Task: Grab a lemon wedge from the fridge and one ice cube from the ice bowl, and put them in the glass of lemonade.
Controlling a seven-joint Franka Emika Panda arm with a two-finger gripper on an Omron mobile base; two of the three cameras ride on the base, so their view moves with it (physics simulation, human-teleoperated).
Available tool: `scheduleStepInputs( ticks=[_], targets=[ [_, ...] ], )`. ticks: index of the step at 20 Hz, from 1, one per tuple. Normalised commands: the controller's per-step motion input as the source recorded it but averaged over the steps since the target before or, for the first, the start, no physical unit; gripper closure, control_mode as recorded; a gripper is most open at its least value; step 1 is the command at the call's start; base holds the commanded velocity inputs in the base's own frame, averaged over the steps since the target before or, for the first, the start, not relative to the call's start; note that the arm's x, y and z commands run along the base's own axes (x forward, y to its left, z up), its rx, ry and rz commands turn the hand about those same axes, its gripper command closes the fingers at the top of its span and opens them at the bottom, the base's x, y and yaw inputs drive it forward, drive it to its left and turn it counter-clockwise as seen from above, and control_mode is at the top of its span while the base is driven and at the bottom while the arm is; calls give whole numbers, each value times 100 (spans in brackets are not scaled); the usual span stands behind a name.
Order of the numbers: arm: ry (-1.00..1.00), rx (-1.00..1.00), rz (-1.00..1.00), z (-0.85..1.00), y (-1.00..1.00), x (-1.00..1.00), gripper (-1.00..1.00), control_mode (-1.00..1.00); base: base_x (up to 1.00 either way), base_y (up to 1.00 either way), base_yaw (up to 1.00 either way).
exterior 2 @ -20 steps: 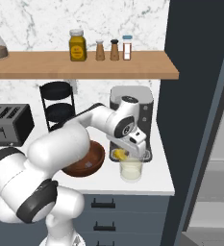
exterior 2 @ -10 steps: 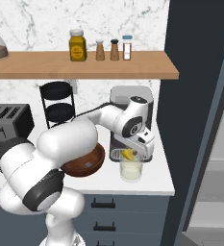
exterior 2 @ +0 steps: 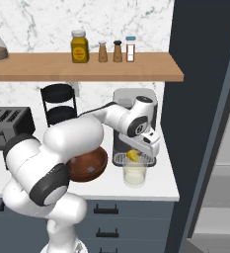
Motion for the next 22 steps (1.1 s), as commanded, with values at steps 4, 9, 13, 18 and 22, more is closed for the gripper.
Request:
scheduleStepInputs(
  ticks=[4,9,13,18,22],
  targets=[
    [-2,0,0,0,-3,1,100,-100,0,0,0],
    [-6,0,0,0,-8,0,100,-100,0,0,0],
    [-16,0,0,0,-2,-3,100,-100,0,0,0],
    [-20,0,0,-1,-7,0,100,-100,0,0,0],
    [-14,0,0,-9,-6,0,100,-100,0,0,0]
  ],
)
